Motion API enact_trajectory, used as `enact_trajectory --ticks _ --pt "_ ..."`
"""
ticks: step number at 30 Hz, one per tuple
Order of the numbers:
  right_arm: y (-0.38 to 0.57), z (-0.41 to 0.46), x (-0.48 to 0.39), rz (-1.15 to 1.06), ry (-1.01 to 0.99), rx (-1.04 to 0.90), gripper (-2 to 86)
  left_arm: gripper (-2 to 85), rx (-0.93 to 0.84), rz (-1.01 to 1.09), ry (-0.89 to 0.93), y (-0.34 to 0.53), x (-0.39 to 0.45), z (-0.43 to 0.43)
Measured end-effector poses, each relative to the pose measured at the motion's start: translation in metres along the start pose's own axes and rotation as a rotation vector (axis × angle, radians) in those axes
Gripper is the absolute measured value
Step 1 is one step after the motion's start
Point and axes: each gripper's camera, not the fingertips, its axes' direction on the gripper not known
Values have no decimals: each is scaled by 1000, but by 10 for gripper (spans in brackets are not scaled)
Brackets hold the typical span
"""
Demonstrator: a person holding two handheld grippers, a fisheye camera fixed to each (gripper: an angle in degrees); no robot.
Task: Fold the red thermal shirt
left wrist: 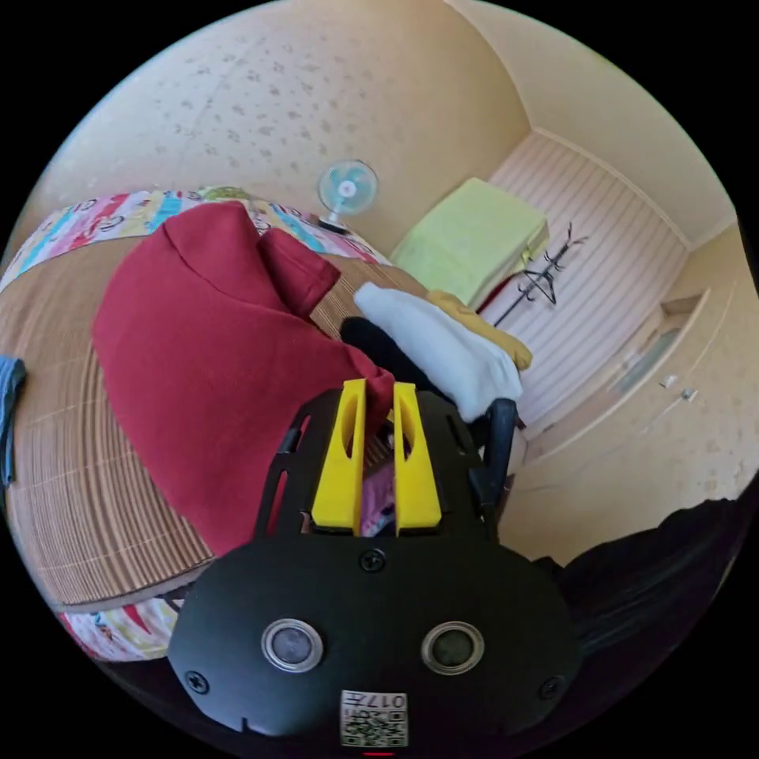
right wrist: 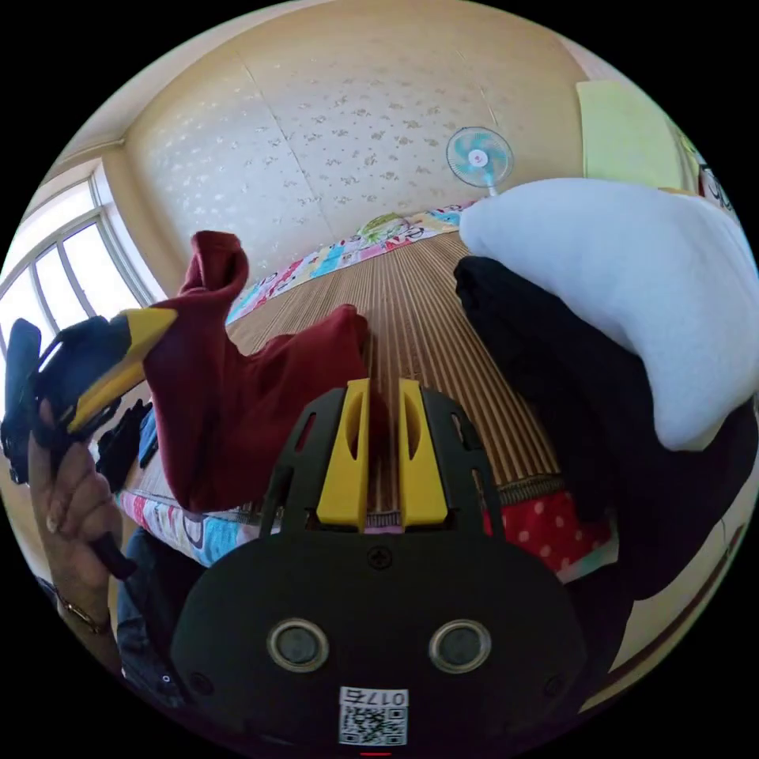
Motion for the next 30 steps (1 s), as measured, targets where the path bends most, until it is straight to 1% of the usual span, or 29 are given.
enact_trajectory --ticks 2,4,6,7,9,10,12,14,16,17,18,19,20,21,23,25,27,29,30 --pt "-8 -8 16 42 -1 9 62 69 15 48 84 4 2 -5" --pt "-15 -19 34 90 -10 23 62 64 67 54 94 11 -3 -24" --pt "-20 -26 43 116 -8 30 64 78 160 -98 -49 25 -26 -58" --pt "-23 -31 48 122 -15 33 66 84 185 -148 -91 30 -34 -66" --pt "-29 -40 53 123 -32 48 71 137 250 -354 -219 52 -69 -92" --pt "-32 -48 56 119 -52 67 75 150 253 -404 -229 56 -78 -95" --pt "-36 -60 62 118 -99 96 84 185 197 -549 -181 69 -113 -94" --pt "-40 -72 71 124 -161 112 96 191 145 -625 -100 76 -133 -84" --pt "-45 -92 89 182 -261 113 114 191 86 -672 -18 80 -147 -69" --pt "-47 -98 94 199 -301 112 118 185 37 -680 58 80 -155 -56" --pt "-54 -110 104 217 -385 105 126 174 -1 -710 125 81 -163 -44" --pt "-60 -124 112 224 -446 91 134 166 3 -735 142 82 -166 -41" --pt "-62 -132 115 226 -464 82 137 145 29 -774 174 86 -173 -40" --pt "-63 -147 121 240 -489 56 144 119 55 -790 211 89 -178 -41" --pt "-58 -165 132 277 -548 1 142 99 77 -784 264 91 -180 -47" --pt "-39 -177 148 363 -625 -79 153 87 63 -762 323 87 -175 -55" --pt "-22 -176 158 435 -657 -167 165 82 27 -695 363 82 -154 -68" --pt "-7 -167 166 494 -714 -231 176 81 -17 -618 358 81 -130 -78" --pt "0 -156 170 540 -786 -267 182 81 -50 -556 354 83 -111 -84"
